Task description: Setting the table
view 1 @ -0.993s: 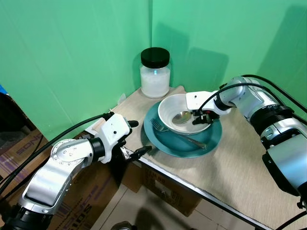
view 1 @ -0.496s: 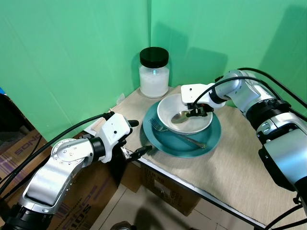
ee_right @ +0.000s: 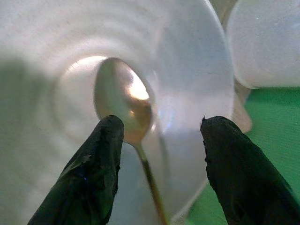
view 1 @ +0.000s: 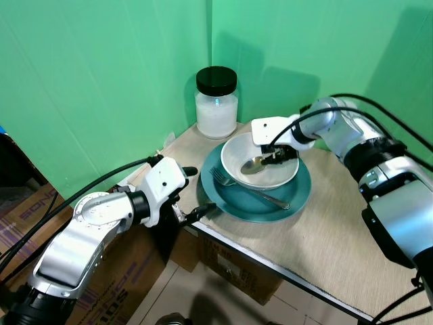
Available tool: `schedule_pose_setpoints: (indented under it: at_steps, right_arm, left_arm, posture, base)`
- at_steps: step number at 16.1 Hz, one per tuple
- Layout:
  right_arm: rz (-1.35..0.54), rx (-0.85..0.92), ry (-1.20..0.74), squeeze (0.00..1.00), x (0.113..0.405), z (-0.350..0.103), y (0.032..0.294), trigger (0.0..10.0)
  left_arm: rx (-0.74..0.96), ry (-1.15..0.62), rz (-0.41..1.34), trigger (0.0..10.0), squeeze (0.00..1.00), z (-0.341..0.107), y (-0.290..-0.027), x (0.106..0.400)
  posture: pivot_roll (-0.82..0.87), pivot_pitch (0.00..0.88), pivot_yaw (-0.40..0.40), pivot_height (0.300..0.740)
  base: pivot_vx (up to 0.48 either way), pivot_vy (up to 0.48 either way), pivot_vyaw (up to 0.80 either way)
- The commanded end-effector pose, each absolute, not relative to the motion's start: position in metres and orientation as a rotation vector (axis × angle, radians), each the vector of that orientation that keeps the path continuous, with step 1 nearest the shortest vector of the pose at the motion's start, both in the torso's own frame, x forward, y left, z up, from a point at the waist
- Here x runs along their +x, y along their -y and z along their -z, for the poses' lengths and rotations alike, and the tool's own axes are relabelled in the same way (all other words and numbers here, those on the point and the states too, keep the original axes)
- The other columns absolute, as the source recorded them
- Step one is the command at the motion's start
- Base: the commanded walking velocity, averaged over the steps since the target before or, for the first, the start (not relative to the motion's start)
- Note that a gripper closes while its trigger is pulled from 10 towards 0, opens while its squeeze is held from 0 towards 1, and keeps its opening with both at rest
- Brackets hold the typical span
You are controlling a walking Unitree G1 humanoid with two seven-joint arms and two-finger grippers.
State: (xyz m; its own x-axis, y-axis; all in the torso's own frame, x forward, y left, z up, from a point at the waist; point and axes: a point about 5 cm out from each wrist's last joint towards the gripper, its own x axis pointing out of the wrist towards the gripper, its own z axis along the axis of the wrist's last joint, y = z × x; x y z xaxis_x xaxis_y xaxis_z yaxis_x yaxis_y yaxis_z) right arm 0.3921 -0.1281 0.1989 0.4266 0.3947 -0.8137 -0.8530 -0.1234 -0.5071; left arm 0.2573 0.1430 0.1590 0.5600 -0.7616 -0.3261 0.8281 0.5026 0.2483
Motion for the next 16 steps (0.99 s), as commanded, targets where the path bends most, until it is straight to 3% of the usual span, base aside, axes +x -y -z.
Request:
schedule_pose_setpoints:
  at_steps: [1, 6, 7, 8, 9, 10, 11, 16]
  right_arm:
    - [-1.12, -1.343, -0.454, 0.0, 0.394, -0.205, 0.125, 10.0]
    - [-1.107, -1.452, -0.541, 0.0, 0.394, -0.196, 0.123, 10.0]
    - [-1.094, -1.47, -0.556, 0.0, 0.394, -0.194, 0.122, 6.0]
    - [-1.09, -1.476, -0.561, 0.0, 0.394, -0.193, 0.122, 6.0]
    - [-1.08, -1.497, -0.575, 0.0, 0.394, -0.19, 0.121, 3.0]
    - [-1.077, -1.517, -0.585, 0.0, 0.394, -0.188, 0.12, 1.0]
    - [-1.089, -1.53, -0.597, 0.0, 0.393, -0.185, 0.12, 0.1]
    - [-1.121, -1.568, -0.642, 0.0, 0.39, -0.179, 0.122, 0.0]
  left_arm:
    - [0.418, -0.192, 0.978, 10.0, 0.0, -0.158, -0.142, 0.258]
    - [0.42, -0.192, 0.975, 10.0, 0.0, -0.158, -0.143, 0.259]
    - [0.419, -0.192, 0.975, 10.0, 0.0, -0.157, -0.143, 0.259]
    - [0.419, -0.193, 0.975, 10.0, 0.0, -0.157, -0.143, 0.259]
    - [0.42, -0.195, 0.975, 10.0, 0.0, -0.157, -0.143, 0.259]
    - [0.421, -0.199, 0.976, 10.0, 0.0, -0.156, -0.143, 0.259]
    - [0.421, -0.201, 0.978, 10.0, 0.0, -0.156, -0.143, 0.258]
    - [0.42, -0.208, 0.981, 10.0, 0.0, -0.154, -0.143, 0.257]
  posture:
    - [0.07, 0.0, 0.014, 0.74]
    - [0.08, 0.0, 0.005, 0.74]
    - [0.08, 0.0, 0.005, 0.74]
    - [0.08, 0.0, 0.005, 0.74]
    - [0.08, 0.0, 0.003, 0.74]
    - [0.08, 0.0, 0.002, 0.74]
    - [0.08, 0.0, 0.001, 0.74]
    - [0.08, 0.0, -0.003, 0.74]
  base:
    - [0.0, 0.0, 0.0]
    - [0.0, 0.0, 0.0]
    - [0.0, 0.0, 0.0]
    - [0.0, 0.0, 0.0]
    - [0.0, 0.0, 0.0]
    - [0.0, 0.0, 0.0]
    - [0.0, 0.0, 0.0]
    - [0.0, 0.0, 0.0]
